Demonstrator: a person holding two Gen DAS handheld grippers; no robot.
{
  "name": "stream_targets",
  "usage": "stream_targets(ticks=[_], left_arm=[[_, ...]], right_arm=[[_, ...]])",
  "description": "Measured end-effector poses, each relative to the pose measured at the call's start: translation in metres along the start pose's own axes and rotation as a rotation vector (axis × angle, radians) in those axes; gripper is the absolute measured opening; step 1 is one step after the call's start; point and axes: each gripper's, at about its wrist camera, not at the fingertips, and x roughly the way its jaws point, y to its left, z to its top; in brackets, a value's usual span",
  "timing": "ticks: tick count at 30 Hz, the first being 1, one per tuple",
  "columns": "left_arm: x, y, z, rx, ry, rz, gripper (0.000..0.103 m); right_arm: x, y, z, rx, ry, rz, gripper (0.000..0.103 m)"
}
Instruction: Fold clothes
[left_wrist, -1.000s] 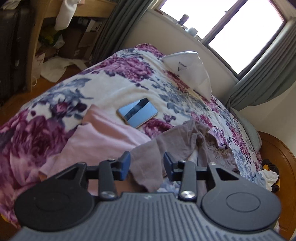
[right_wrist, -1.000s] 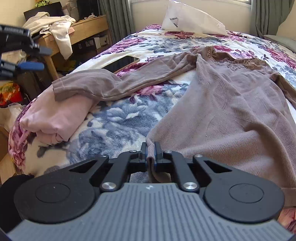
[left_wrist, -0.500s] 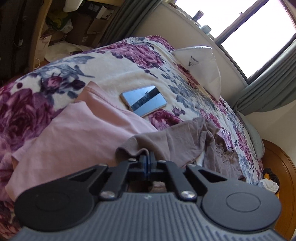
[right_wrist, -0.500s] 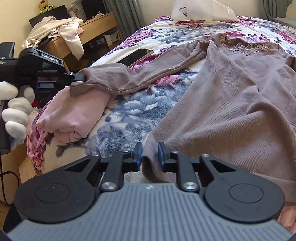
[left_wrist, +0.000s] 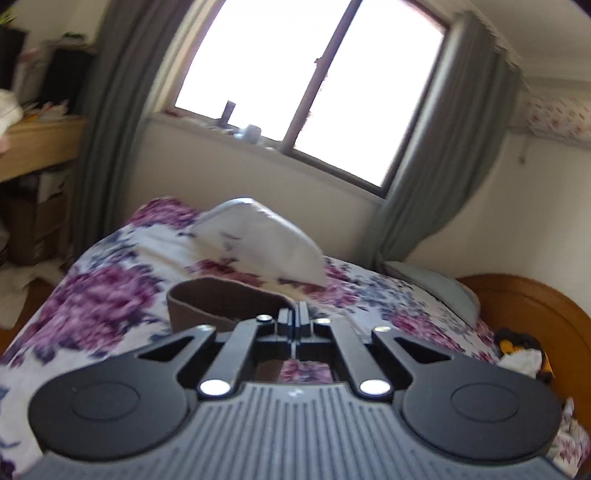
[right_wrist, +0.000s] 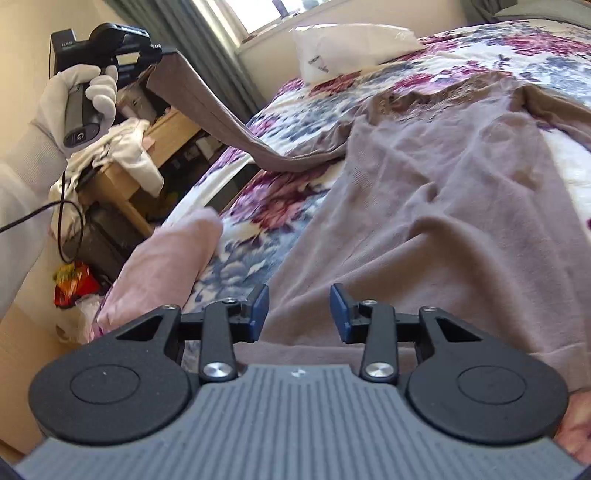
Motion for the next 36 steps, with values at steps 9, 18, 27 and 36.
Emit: stream_targets(ticks=[9,18,27,36], left_arm=[[0.094,-0.183,-0.170,0.269,0.431,-0.224,0.006],[0.028,-0.163,-0.167,0.143,0.336,-0.291,0.064],[-0.076,-0.047,-0.199,0.070,0.383,-0.086,0.075],[-0.093,0.009,-0.253,-0.119,0.535,0.017,0.075]], right_arm=[[-0.128,-0.159,0.001,0.373,-0.318,-0.358,0.042],[-0.165,-0.248,-0.032,0.551,-0.393,-0.485,0.053],[-0.114,-0.248,-0.002,0.431,-0.379,-0.571,0.009],[-0.046,-0.149,0.123,0.182,-0.404,-0.332,0.009]])
